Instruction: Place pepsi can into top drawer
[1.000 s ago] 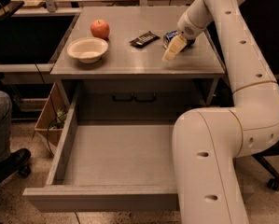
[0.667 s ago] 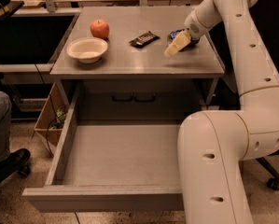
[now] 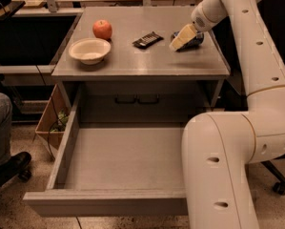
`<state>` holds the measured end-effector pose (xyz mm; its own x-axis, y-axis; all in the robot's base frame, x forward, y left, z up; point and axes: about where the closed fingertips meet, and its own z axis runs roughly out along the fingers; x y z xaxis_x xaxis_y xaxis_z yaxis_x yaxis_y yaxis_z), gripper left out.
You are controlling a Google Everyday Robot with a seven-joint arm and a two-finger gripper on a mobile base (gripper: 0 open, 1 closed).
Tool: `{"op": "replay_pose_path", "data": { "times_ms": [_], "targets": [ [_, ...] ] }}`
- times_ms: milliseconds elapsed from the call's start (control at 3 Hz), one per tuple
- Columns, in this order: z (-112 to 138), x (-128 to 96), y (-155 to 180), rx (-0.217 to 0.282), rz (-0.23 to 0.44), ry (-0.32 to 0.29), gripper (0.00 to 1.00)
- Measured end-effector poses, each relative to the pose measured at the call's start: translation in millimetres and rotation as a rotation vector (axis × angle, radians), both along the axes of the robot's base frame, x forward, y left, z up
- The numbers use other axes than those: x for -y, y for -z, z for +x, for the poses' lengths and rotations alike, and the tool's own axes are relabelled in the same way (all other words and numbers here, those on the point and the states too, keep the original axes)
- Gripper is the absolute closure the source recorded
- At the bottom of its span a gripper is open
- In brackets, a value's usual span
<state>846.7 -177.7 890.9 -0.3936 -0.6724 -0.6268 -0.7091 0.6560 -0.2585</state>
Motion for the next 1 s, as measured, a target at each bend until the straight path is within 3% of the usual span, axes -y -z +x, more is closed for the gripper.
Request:
{"op": "replay_pose_path", "data": {
  "times_ms": [667,1000],
  "targets": [
    [33.2,2.7,3.8,0.066,-0.083,0.089,0.0],
    [38.2,-2.8,23.1,0.041,-0.087,0.09,0.03]
  ]
}}
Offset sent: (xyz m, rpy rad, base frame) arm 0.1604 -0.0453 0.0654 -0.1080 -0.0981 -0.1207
